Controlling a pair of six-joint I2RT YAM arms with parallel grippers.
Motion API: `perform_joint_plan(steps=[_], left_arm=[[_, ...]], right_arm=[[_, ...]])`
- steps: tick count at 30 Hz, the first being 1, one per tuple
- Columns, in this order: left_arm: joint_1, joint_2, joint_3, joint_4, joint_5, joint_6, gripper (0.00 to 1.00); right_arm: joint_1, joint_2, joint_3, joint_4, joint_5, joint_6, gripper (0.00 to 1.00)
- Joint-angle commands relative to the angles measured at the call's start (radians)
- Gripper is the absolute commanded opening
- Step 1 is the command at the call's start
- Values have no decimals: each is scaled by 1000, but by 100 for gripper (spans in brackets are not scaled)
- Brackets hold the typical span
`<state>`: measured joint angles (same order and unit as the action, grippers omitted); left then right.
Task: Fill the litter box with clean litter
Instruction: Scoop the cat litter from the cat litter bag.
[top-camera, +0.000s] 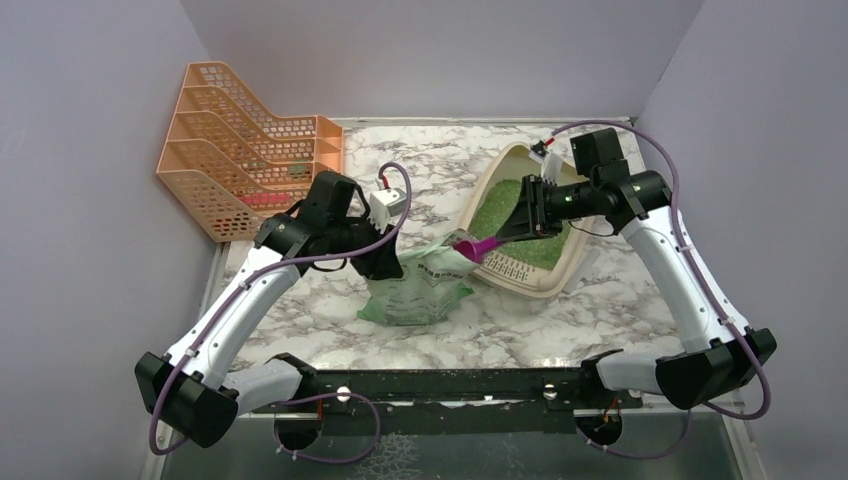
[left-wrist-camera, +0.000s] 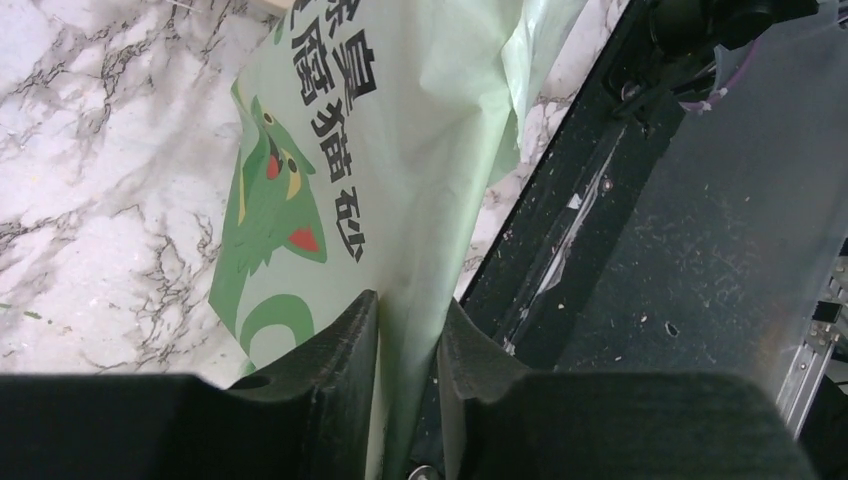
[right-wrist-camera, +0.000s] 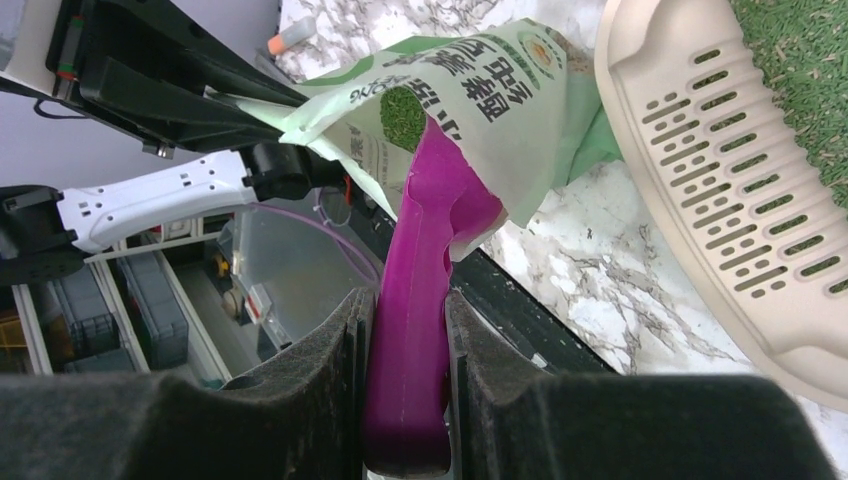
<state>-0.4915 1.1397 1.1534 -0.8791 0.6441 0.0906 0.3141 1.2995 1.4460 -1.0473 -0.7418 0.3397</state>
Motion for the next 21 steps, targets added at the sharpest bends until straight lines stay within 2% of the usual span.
perform_joint_plan(steps=[1, 8, 13, 15, 21], left_arm=[[-9, -30, -8, -42, 36, -4, 24], [-9, -51, -11, -48, 29, -3, 19], [-18, -51, 5, -43, 64, 3, 20], [-19, -51, 9, -44, 60, 7, 25], [-25, -42, 9, -45, 58, 4, 32]], right_arm=[[35, -8, 16, -45, 57, 17, 1], [45, 5, 48, -97, 133, 14, 1], [64, 48, 73, -107, 166, 23, 1], [99, 76, 90, -102, 198, 39, 1], [283, 189, 137, -56, 359, 132, 1]])
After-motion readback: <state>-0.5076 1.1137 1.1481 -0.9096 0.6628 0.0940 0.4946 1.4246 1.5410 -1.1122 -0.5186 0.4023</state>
